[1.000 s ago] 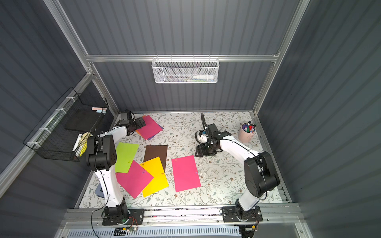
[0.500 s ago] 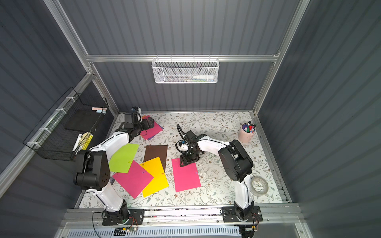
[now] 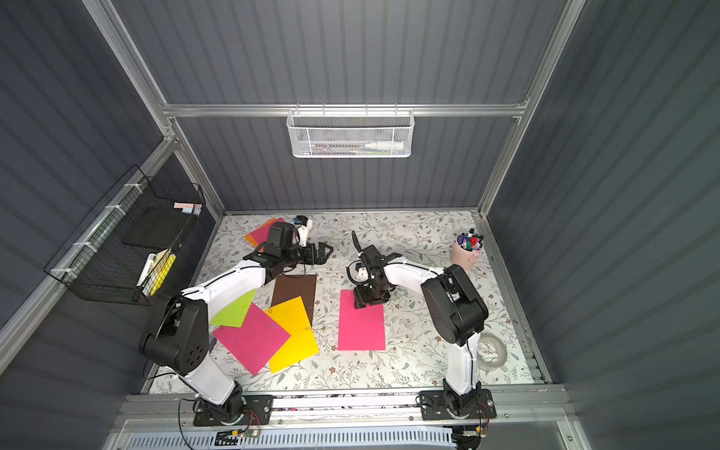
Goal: Unclip the paperclips from the documents
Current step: Move the document to the center of the board, then pick up the document from the center of the board.
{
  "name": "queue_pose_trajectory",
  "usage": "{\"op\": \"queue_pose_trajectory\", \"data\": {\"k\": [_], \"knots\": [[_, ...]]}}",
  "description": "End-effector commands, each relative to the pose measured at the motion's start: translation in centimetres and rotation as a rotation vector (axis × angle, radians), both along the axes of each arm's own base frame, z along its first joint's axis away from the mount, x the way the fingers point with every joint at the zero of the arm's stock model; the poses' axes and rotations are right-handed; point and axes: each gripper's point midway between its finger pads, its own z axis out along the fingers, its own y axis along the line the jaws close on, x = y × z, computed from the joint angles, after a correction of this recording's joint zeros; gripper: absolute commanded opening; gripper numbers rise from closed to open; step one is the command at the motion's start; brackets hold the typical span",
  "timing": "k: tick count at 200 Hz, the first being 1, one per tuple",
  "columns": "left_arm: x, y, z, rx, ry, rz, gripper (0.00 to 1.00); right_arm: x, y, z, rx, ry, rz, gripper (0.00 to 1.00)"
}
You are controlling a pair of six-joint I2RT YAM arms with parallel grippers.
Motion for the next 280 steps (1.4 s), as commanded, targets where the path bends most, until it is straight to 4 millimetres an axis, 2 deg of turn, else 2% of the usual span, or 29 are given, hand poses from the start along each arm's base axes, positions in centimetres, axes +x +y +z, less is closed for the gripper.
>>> {"op": "queue_pose_trajectory", "data": {"k": [1, 29, 50, 80, 114, 169, 193, 243, 280], "knots": [[-2.6, -1.5, -3.1, 0.026, 0.118, -0.066, 0.95, 0.3, -1.9, 0.3, -0.027, 0.003, -0.038, 0.64], [-4.8, -3.1, -4.9, 0.027, 0.198, -0.137, 0.91, 1.3, -0.8, 4.2, 0.131, -0.059, -0.054, 0.67], [-6.3, -4.8, -6.5, 0.051, 0.266, -0.193, 0.89, 1.5, -1.7, 5.8, 0.192, -0.041, -0.121, 0.68], [-9.3, -7.1, -10.1, 0.116, 0.392, -0.275, 0.8, 0.6, -3.9, 4.6, 0.172, 0.016, -0.199, 0.68], [-10.8, -8.1, -12.0, 0.156, 0.456, -0.29, 0.72, -0.5, -4.3, 3.3, 0.173, 0.061, -0.25, 0.69], [-11.6, -8.5, -13.5, 0.179, 0.485, -0.275, 0.52, -0.9, -5.9, 1.3, 0.082, 0.072, -0.307, 0.69], [-12.0, -8.1, -14.0, 0.189, 0.497, -0.266, 0.5, -0.7, -6.6, 0.8, 0.04, 0.061, -0.321, 0.69], [-12.6, -8.1, -14.7, 0.192, 0.511, -0.275, 0.47, -0.9, -6.3, -1.2, 0.032, 0.12, -0.338, 0.69], [-13.0, -8.0, -15.3, 0.197, 0.518, -0.288, 0.44, -1.2, -4.5, -1.9, 0.103, 0.167, -0.308, 0.69]]}}
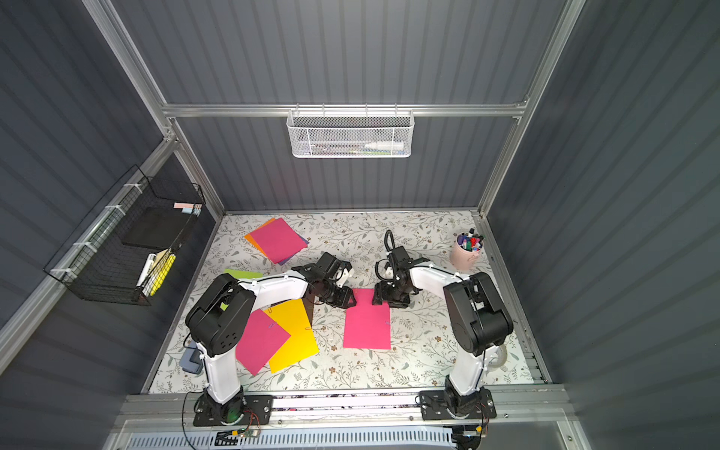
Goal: Unclip the paperclips from the documents
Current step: Pick up the document from the center of the board.
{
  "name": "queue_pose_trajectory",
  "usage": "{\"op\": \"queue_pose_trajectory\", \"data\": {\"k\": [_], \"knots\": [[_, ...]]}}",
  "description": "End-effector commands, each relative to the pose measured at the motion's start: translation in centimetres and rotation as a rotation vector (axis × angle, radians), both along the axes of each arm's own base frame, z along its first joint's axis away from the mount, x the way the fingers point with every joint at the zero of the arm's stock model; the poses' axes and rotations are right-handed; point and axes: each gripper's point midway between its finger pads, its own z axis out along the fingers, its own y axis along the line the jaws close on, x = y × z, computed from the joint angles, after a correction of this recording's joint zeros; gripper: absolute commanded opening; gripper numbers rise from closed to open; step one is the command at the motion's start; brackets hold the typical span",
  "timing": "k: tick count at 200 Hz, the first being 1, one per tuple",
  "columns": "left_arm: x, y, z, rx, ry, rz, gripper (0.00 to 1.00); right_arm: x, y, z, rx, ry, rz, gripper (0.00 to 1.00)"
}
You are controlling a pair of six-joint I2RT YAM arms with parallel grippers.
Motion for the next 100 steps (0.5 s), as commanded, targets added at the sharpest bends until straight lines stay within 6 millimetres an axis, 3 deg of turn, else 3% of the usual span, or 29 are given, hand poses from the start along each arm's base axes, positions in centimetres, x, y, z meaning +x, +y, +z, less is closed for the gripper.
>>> {"op": "queue_pose_trajectory", "data": {"k": [1, 72, 89, 100], "knots": [[-1.4, 0.6, -2.3, 0.039, 0.052, -0.011, 0.44, -1.1, 0.9, -2.1, 0.026, 0.077, 0.004, 0.69], [-2.3, 0.6, -3.9, 0.03, 0.077, -0.031, 0.43, -0.9, 4.0, -2.2, 0.149, 0.091, 0.065, 0.69], [-2.2, 0.6, -3.9, 0.029, 0.076, -0.031, 0.43, -0.8, 4.0, -2.1, 0.153, 0.081, 0.057, 0.64], [-2.4, 0.6, -4.0, 0.028, 0.079, -0.032, 0.43, -0.6, 4.2, -2.0, 0.164, 0.076, 0.057, 0.54]]}}
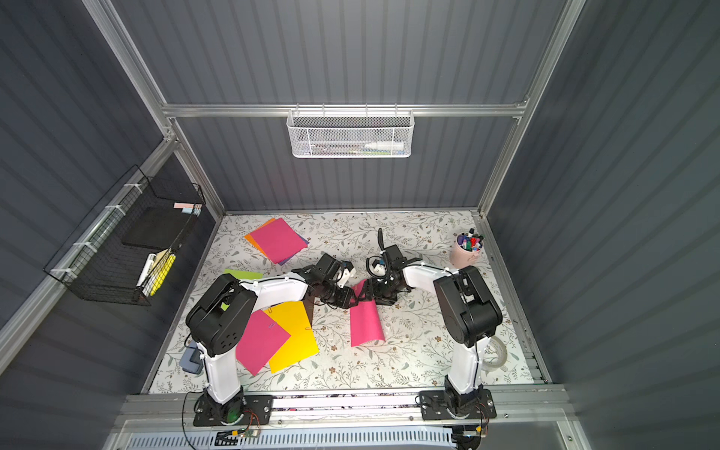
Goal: Unclip the paperclips from the documents
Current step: Pick up the document from the center of the board.
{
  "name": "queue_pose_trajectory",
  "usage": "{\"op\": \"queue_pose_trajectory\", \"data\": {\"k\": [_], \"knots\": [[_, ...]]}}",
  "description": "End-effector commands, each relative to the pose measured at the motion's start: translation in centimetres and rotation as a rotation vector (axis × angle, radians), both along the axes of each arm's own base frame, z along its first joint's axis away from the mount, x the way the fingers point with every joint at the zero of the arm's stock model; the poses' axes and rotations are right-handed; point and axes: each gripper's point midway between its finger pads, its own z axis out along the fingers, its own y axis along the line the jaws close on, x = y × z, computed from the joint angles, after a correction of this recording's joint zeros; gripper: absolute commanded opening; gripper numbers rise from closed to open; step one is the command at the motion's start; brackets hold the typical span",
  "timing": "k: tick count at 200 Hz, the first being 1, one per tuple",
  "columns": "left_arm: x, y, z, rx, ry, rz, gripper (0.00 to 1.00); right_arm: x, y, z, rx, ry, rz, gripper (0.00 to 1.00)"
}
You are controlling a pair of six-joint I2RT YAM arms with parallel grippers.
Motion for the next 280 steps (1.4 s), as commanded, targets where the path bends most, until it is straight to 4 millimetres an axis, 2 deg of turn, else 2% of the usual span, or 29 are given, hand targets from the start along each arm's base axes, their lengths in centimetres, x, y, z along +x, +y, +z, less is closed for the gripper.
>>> {"op": "queue_pose_trajectory", "data": {"k": [1, 10, 25, 44, 66, 83, 94, 118, 149, 170, 192, 205, 226, 246, 280], "knots": [[-2.5, 1.5, -3.9, 0.085, 0.105, -0.013, 0.43, -1.4, -0.6, -2.3, -0.045, 0.074, -0.011, 0.54], [-2.4, 1.4, -3.7, 0.082, 0.102, -0.013, 0.43, -1.4, -0.6, -2.2, -0.04, 0.07, -0.011, 0.44], [-2.5, 1.4, -3.4, 0.079, 0.098, -0.02, 0.44, -1.1, -0.5, -1.8, -0.032, 0.055, -0.011, 0.36], [-1.6, 0.9, -1.1, 0.043, 0.053, -0.023, 0.53, -0.6, -0.6, -0.8, -0.011, 0.012, -0.015, 0.24], [0.4, 0.6, 3.6, -0.07, -0.03, 0.009, 0.68, -0.2, -0.5, 0.9, 0.03, -0.049, -0.013, 0.22], [2.0, 1.1, 7.4, -0.212, -0.084, 0.037, 0.73, 0.2, -0.2, 2.8, 0.082, -0.105, -0.009, 0.22], [2.5, 1.4, 9.2, -0.287, -0.11, 0.044, 0.75, 0.3, 0.3, 4.2, 0.135, -0.14, 0.0, 0.23], [2.3, 0.8, 11.7, -0.403, -0.158, -0.006, 0.78, 0.4, 1.1, 7.3, 0.231, -0.213, 0.014, 0.24], [1.1, -0.2, 14.3, -0.545, -0.178, -0.092, 0.82, 0.7, 1.7, 10.9, 0.308, -0.295, 0.027, 0.25], [0.9, -0.2, 14.8, -0.576, -0.179, -0.102, 0.82, 0.8, 2.2, 13.0, 0.364, -0.339, 0.034, 0.27], [1.1, 0.1, 15.0, -0.583, -0.182, -0.085, 0.81, 1.1, 2.3, 14.3, 0.384, -0.364, 0.031, 0.27], [1.0, 0.2, 15.2, -0.593, -0.184, -0.077, 0.8, 1.1, 2.2, 14.5, 0.39, -0.367, 0.023, 0.27], [1.2, 0.8, 14.6, -0.574, -0.175, -0.054, 0.79, 1.1, 1.8, 14.6, 0.392, -0.369, 0.016, 0.27], [0.7, 0.8, 15.3, -0.615, -0.187, -0.068, 0.79, 0.9, 1.8, 14.8, 0.407, -0.37, 0.02, 0.27], [0.2, 0.6, 15.4, -0.645, -0.18, -0.09, 0.75, 0.9, 1.9, 15.1, 0.426, -0.369, 0.018, 0.26]]}}
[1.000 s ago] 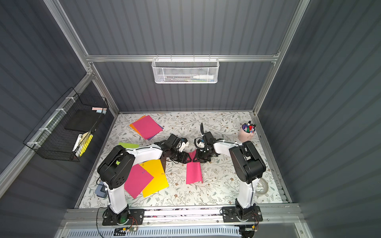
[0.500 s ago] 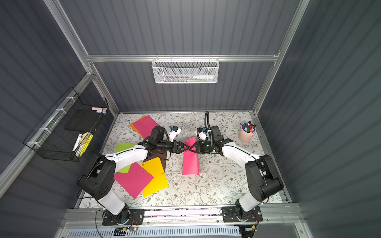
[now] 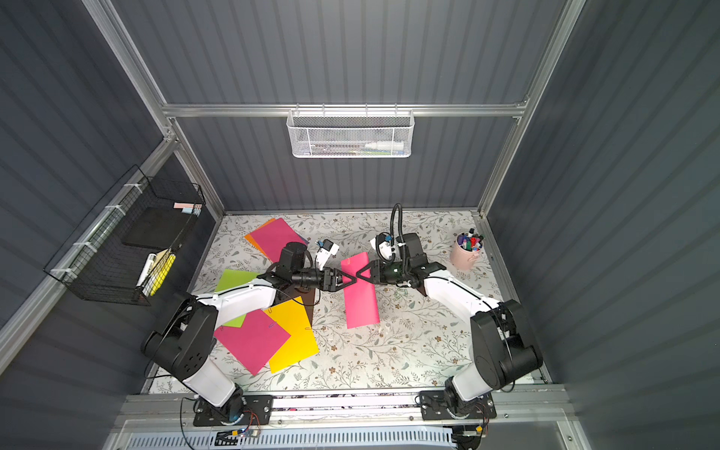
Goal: Unclip the paperclips from the documents
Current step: Pick up the document from the center of the board.
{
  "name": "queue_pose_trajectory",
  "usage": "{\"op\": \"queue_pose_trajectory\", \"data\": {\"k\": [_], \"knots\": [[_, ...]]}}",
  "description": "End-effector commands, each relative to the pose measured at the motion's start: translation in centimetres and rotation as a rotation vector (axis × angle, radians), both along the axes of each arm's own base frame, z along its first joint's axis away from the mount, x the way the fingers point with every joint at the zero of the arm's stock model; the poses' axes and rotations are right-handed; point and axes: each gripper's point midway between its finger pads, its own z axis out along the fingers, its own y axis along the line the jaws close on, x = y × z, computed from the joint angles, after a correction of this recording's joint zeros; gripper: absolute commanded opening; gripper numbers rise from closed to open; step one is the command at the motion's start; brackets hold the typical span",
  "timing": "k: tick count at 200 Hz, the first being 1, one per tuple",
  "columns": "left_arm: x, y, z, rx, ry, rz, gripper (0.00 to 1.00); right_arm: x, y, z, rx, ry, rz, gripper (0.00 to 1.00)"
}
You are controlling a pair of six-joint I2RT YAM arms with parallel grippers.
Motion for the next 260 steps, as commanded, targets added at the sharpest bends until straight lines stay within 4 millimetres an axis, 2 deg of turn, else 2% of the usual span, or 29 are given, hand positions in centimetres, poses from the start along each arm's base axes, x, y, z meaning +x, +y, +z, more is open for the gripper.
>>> {"op": "queue_pose_trajectory", "data": {"k": [1, 24, 47, 93, 124, 145, 153, 163, 183, 210, 260], "knots": [[-0.7, -0.1, 1.9, -0.065, -0.041, -0.033, 0.75, -0.3, 0.1, 0.7, 0.037, -0.006, 0.009, 0.26], [-1.6, -0.3, 3.7, -0.136, -0.073, -0.077, 0.7, -0.4, 0.2, 0.4, 0.042, 0.006, 0.013, 0.26], [-1.9, -0.5, 4.7, -0.161, -0.09, -0.1, 0.58, -0.2, 0.4, 0.4, 0.066, 0.003, 0.001, 0.26], [-1.6, 0.0, 5.1, -0.166, -0.094, -0.059, 0.25, -0.6, 0.3, -0.1, 0.085, 0.017, -0.002, 0.25], [-1.2, 0.0, 4.9, -0.16, -0.089, -0.045, 0.13, -1.4, 0.4, 0.0, 0.099, 0.012, 0.012, 0.26], [-0.8, -0.1, 4.2, -0.137, -0.076, -0.039, 0.16, -1.8, 0.3, 0.1, 0.102, 0.002, 0.018, 0.26], [-0.7, -0.1, 4.0, -0.133, -0.075, -0.042, 0.2, -1.9, 0.4, 0.3, 0.107, -0.006, 0.023, 0.26], [-0.7, -0.2, 3.9, -0.133, -0.072, -0.045, 0.31, -2.0, 0.4, 0.5, 0.114, -0.013, 0.027, 0.26], [-0.9, -0.3, 3.9, -0.143, -0.068, -0.058, 0.36, -2.2, 0.5, 0.9, 0.129, -0.029, 0.035, 0.26], [-1.2, -0.4, 4.2, -0.159, -0.071, -0.08, 0.31, -2.3, 0.7, 1.0, 0.139, -0.03, 0.04, 0.26], [-1.1, -0.3, 5.0, -0.167, -0.088, -0.066, 0.11, -2.8, 1.6, 0.8, 0.152, -0.019, 0.079, 0.27]]}}
